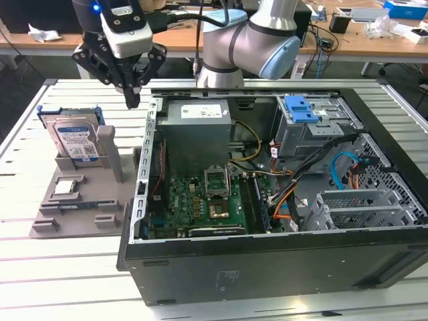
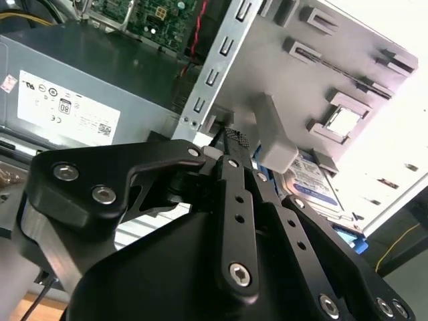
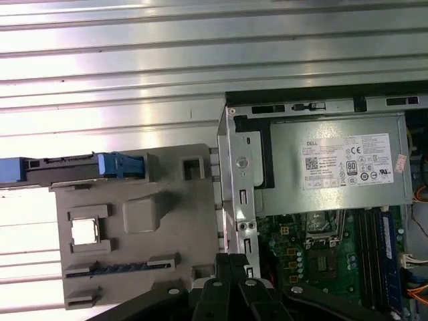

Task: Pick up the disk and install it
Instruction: 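Reach for the disk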

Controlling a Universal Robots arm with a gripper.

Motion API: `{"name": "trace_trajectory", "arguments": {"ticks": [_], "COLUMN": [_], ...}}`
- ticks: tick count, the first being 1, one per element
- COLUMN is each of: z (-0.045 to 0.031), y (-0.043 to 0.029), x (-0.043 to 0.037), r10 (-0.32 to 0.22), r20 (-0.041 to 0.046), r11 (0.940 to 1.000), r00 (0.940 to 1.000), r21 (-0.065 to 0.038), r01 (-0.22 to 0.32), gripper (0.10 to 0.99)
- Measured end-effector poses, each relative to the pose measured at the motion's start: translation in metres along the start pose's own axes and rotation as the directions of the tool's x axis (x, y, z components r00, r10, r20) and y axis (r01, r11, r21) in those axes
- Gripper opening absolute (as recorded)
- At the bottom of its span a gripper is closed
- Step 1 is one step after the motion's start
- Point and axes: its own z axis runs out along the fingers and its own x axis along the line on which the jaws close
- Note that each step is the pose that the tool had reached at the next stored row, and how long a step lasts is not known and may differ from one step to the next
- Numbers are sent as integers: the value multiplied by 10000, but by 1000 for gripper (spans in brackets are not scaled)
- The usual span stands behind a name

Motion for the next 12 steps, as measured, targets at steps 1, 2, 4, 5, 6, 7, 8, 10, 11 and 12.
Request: {"name": "trace_trajectory", "arguments": {"ticks": [1, 2, 4, 5, 6, 7, 8, 10, 11, 12], "z": [-1, -1, -2, -3, -3, -4, -5, -6, -7, -8], "y": [-2, -4, -7, -8, -10, -12, -14, -17, -19, -21], "x": [28, 49, 89, 112, 135, 164, 183, 220, 252, 284], "r10": [-1, -1, -1, -1, -2, -1, 0, 0, -1, -1], "r20": [0, 0, 0, 0, 0, 0, 0, 1, 0, 0], "r11": [10000, 10000, 10000, 10000, 10000, 10000, 10000, 10000, 10000, 10000], "r00": [10000, 10000, 10000, 10000, 10000, 10000, 10000, 10000, 10000, 10000], "r21": [0, 0, 0, 0, -1, 0, -1, 0, 0, 1], "r01": [1, 1, 1, 1, 2, 1, 0, 0, 1, 1], "gripper": [106, 106, 106, 106, 106, 106, 106, 106, 106, 106]}}
